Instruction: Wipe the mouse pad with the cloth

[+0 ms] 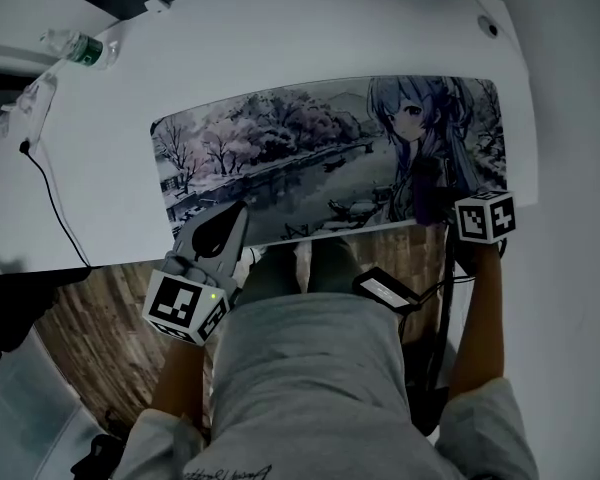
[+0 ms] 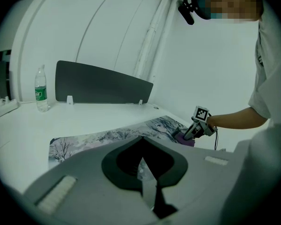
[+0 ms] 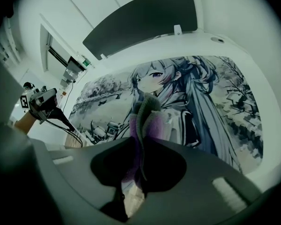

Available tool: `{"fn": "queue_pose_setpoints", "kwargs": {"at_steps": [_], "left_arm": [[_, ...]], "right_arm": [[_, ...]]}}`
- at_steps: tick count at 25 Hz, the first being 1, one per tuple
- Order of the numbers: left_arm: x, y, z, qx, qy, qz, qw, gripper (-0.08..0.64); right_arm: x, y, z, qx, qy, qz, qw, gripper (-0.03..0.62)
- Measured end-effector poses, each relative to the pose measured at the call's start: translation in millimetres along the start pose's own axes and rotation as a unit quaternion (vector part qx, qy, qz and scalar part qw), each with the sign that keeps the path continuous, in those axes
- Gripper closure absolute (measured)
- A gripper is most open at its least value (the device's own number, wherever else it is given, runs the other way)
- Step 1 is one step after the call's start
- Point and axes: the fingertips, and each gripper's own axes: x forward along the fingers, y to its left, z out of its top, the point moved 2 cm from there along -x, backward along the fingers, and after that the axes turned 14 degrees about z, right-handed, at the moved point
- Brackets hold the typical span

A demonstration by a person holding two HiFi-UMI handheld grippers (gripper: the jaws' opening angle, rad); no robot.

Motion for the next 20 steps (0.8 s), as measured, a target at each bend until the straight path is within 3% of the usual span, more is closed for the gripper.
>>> {"fn": "queue_pose_setpoints", "kwargs": {"at_steps": [20], "left_arm": [[-74,86,-38,-0.036,-0.013,0.059,0.9975,0.541]], "right_arm": [[90,106,21,-0.047,0.049,0.072,0.995,0.522]]}}
